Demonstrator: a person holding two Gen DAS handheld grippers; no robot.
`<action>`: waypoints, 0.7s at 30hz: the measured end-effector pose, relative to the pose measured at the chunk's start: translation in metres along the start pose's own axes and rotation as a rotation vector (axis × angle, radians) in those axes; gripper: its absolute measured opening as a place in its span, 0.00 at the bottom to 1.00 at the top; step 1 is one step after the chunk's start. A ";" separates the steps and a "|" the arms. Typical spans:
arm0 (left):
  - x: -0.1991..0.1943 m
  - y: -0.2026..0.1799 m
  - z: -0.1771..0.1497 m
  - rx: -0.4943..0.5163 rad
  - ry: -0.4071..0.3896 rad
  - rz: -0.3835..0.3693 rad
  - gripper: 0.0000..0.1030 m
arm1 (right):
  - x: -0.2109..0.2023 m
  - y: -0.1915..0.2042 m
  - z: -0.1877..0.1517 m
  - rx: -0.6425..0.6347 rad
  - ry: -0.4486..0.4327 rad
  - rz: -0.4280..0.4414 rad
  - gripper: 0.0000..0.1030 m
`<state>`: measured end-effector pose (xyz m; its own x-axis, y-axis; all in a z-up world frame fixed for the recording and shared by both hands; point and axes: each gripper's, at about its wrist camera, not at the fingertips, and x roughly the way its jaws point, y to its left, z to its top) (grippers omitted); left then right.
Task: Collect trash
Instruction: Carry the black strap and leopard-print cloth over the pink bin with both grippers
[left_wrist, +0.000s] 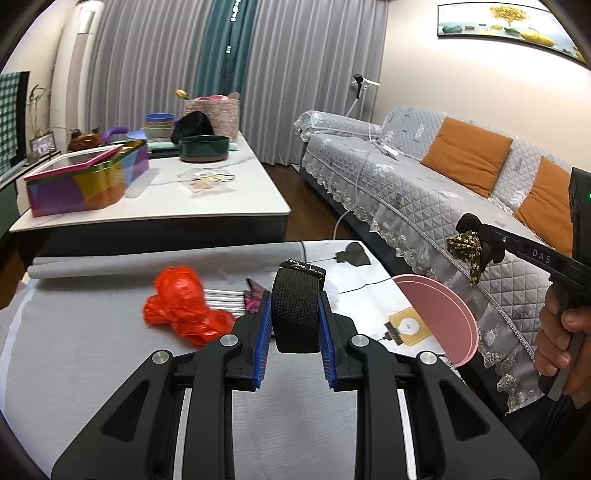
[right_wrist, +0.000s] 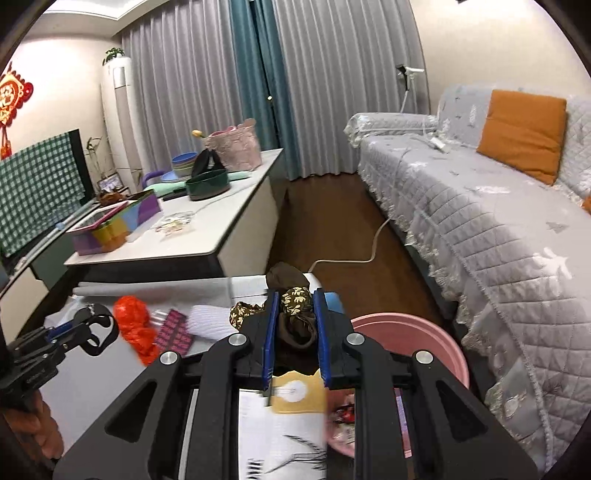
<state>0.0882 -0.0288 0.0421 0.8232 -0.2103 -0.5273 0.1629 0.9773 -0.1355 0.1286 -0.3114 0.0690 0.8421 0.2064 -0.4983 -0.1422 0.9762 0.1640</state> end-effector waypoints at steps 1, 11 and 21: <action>0.002 -0.005 0.001 0.005 0.001 -0.005 0.23 | 0.000 -0.005 0.000 0.007 0.000 -0.002 0.19; 0.024 -0.048 0.001 0.038 0.026 -0.060 0.23 | -0.007 -0.044 0.004 0.049 -0.018 -0.045 0.19; 0.041 -0.088 0.007 0.072 0.041 -0.116 0.23 | -0.008 -0.080 0.005 0.080 -0.020 -0.098 0.19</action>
<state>0.1115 -0.1236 0.0382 0.7741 -0.3213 -0.5455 0.2956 0.9454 -0.1374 0.1360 -0.3915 0.0645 0.8602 0.1083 -0.4984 -0.0176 0.9829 0.1831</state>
